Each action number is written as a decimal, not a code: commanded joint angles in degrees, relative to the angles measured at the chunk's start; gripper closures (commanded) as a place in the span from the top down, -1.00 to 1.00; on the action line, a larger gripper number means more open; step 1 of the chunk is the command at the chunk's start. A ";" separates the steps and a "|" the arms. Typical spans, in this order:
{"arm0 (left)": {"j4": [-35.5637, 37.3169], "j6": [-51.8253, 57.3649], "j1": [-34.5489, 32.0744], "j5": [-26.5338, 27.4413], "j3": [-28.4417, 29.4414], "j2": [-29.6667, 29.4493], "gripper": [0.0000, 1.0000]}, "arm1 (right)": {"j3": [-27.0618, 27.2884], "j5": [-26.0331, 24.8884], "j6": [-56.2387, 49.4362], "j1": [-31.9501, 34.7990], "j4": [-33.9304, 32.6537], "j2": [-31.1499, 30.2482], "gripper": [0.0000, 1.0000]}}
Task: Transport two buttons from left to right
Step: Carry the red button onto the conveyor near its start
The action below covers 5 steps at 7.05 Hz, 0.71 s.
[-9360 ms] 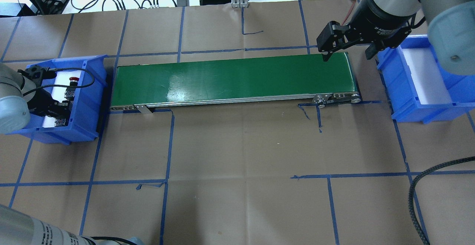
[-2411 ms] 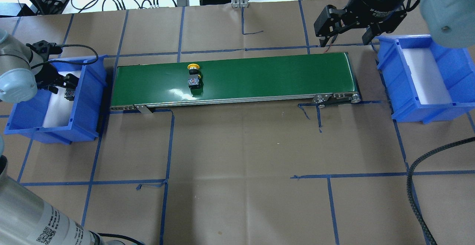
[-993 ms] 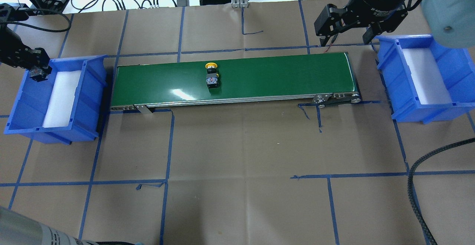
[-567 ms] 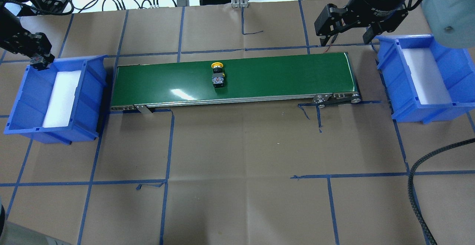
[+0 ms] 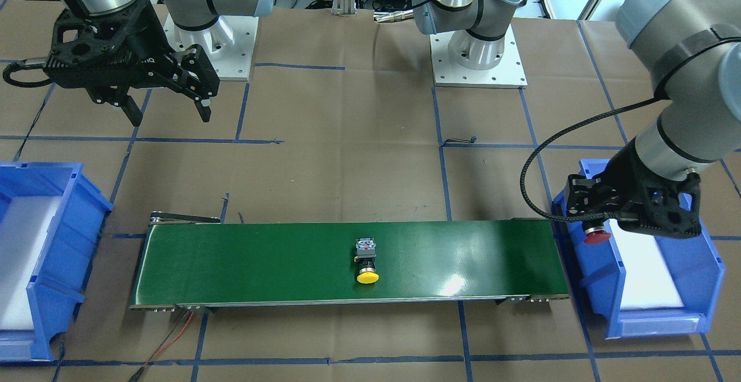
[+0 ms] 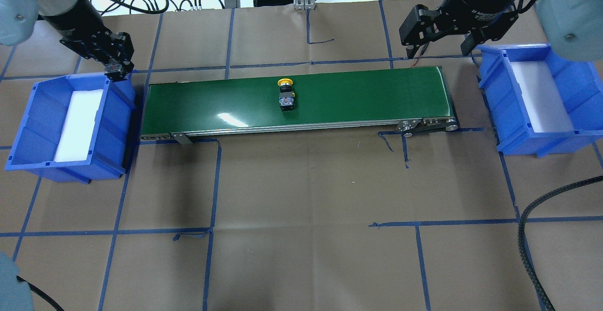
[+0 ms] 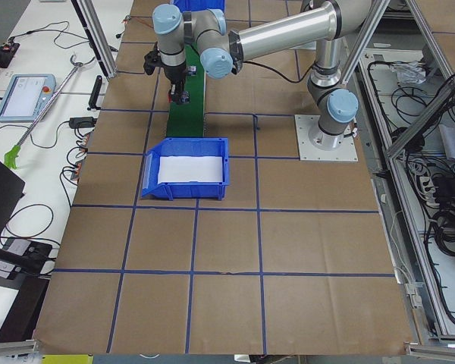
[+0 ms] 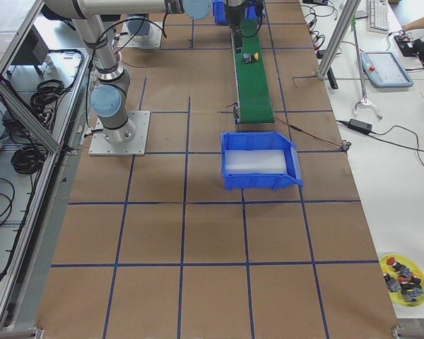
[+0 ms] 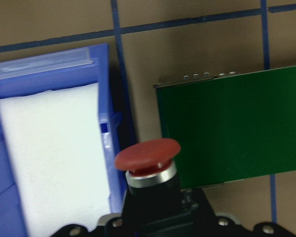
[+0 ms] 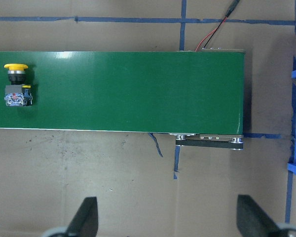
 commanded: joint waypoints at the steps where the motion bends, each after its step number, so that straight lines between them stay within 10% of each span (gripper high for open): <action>1: 0.46 -1.22 -1.19 0.16 -0.98 -0.35 -0.84 | 0.03 0.00 0.00 0.02 0.00 -0.12 1.00; 5: 8.76 1.84 -1.19 0.25 -8.51 -1.76 -0.84 | 0.11 0.00 0.09 -0.07 0.27 -0.30 1.00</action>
